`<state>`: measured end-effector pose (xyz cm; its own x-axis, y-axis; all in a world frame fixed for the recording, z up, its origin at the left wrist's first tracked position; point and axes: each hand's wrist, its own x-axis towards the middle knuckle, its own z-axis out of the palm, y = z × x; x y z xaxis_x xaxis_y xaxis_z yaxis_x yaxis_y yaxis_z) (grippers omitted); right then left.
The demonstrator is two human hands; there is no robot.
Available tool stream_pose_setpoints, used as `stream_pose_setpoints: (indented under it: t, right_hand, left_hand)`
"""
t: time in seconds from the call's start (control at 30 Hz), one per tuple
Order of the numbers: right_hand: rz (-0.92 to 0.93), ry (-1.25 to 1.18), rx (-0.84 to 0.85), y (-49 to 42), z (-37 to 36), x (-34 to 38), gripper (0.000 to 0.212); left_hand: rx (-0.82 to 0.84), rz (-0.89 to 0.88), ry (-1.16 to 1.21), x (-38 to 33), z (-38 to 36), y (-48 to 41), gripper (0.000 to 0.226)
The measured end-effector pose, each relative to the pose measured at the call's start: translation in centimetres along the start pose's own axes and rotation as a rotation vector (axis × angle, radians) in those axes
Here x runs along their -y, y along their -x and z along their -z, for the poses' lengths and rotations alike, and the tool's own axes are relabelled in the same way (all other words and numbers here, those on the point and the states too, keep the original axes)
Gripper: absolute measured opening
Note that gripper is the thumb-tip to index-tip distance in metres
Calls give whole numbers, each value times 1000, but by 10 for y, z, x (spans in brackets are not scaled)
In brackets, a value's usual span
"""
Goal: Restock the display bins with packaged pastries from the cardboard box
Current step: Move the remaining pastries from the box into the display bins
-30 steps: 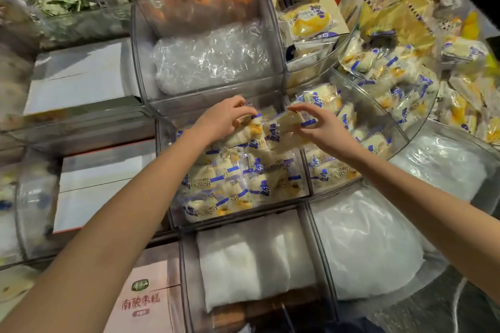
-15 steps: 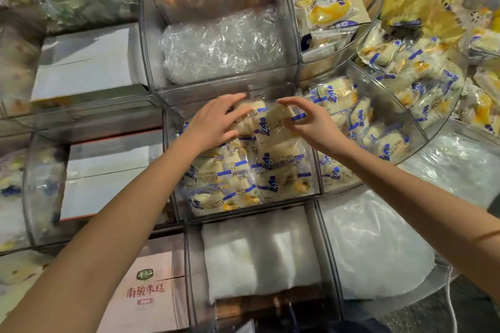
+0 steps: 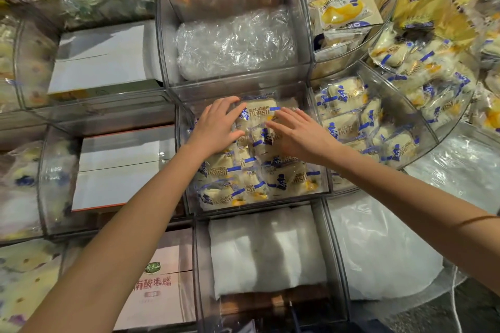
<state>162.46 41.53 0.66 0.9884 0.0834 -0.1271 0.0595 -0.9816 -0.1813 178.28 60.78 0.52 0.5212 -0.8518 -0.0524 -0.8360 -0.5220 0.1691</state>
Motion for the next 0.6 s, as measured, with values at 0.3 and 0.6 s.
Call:
stream_pose_setpoints:
  t: [0.3, 0.6]
  right_hand:
    - [-30, 190, -14, -4, 0, -6, 86]
    - [-185, 123, -146, -10, 7, -11, 73]
  left_hand:
    - [-6, 9, 36, 0, -2, 1, 71]
    - [-123, -11, 148, 2, -6, 6, 57]
